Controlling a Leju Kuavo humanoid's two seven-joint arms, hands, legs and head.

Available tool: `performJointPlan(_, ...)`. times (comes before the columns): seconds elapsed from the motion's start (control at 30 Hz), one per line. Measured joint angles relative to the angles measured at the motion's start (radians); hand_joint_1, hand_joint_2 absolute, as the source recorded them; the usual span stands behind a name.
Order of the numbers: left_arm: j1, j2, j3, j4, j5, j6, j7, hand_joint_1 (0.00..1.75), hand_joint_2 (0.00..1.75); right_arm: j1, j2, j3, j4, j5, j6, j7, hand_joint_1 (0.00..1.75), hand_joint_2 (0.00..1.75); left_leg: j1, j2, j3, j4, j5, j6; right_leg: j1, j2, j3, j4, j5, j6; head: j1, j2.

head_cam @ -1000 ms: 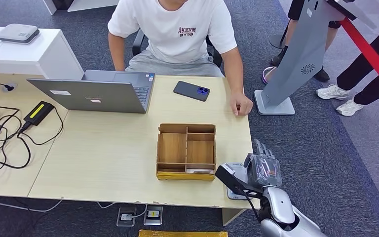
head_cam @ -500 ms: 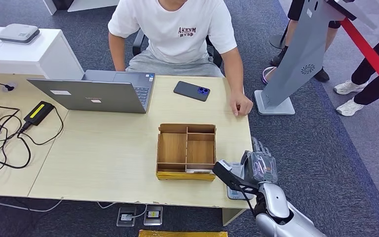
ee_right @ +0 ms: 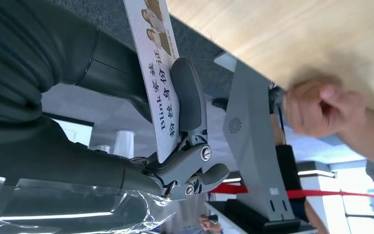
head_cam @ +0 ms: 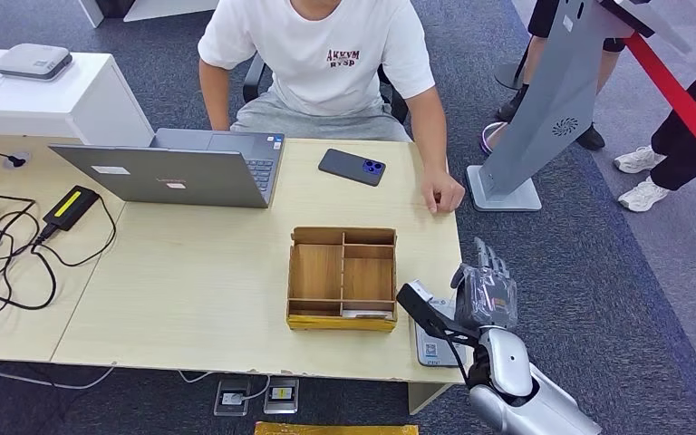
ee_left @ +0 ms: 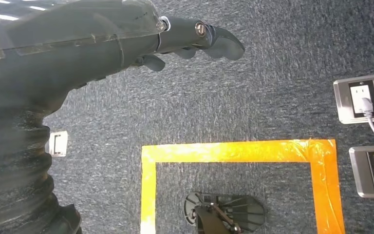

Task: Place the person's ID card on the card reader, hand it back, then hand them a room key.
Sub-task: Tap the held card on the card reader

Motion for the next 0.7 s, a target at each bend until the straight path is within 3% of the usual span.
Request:
performJointPlan(0.4, -0.002, -0.002, 0.0, 0.002, -0.006, 0.0, -0.013, 0.0, 1.75, -0.068, -0.064, -0.109, -0.172, 0.078, 0.006, 0.027, 1.75, 1.75, 0.0, 0.0, 0.0, 0.0, 0.0, 0.0, 0.0, 0.001, 0.0, 0.0, 0.0, 0.0, 0.0, 0.0)
performJointPlan(0.7, -0.02, -0.002, -0.016, 0.0, -0.035, -0.002, 0.038, 0.0, 1.75, -0.137, -0.08, -0.118, -0.273, 0.103, 0.203, 0.008, 1.75, 1.75, 0.0, 0.0, 0.0, 0.0, 0.0, 0.0, 0.0, 0.001, 0.0, 0.0, 0.0, 0.0, 0.0, 0.0)
